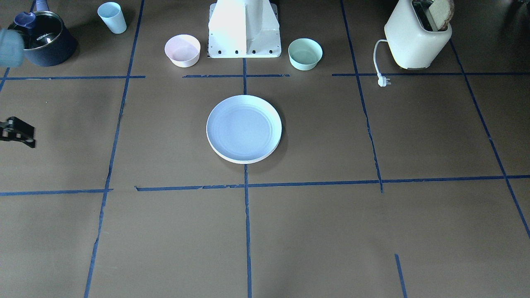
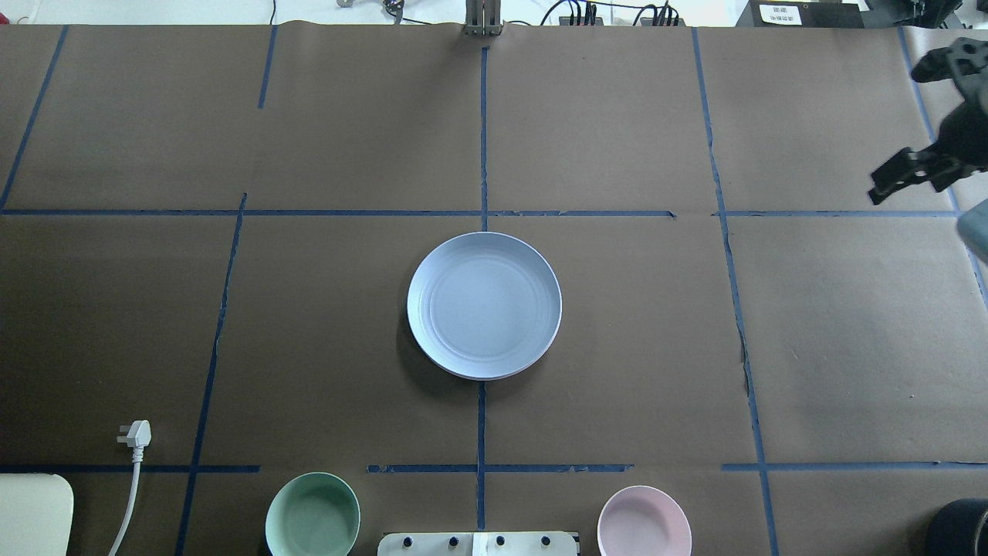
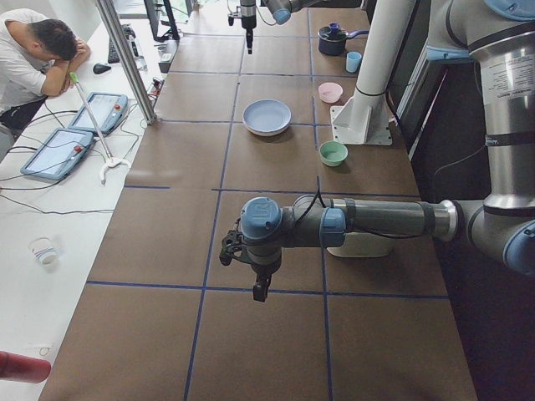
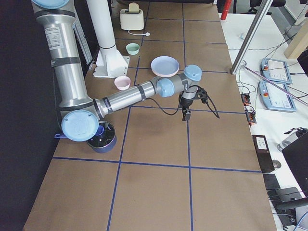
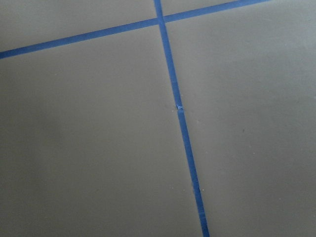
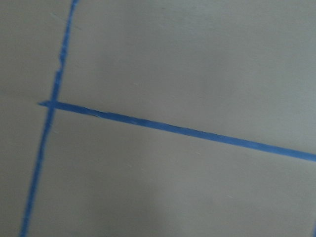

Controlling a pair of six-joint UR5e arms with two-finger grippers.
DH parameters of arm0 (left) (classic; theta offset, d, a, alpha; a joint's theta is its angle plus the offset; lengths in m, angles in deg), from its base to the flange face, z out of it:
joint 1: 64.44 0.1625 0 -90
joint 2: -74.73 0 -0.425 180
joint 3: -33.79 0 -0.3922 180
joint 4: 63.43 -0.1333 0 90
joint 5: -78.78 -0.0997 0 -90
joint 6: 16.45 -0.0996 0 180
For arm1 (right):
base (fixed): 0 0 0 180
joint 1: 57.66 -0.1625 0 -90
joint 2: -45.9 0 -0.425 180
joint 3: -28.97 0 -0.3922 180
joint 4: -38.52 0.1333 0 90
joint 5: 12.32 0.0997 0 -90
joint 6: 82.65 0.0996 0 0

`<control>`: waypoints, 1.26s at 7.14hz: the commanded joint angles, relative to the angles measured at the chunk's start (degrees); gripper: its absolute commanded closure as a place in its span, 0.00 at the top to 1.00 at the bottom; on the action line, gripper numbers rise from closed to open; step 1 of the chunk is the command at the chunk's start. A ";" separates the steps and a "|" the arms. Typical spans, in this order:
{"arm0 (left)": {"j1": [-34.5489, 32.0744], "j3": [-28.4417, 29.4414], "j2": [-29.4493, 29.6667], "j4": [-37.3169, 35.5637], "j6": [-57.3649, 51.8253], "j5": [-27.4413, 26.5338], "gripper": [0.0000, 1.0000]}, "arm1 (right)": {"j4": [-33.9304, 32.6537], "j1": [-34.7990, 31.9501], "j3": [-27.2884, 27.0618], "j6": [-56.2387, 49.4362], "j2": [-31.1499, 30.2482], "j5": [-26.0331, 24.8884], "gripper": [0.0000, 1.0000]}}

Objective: Stack three plates with pink and blue

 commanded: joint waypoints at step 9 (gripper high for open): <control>-0.30 0.69 -0.91 -0.05 -0.42 -0.38 1.00 | -3.24 -15.95 -1.77 -21.11 -17.92 2.35 1.00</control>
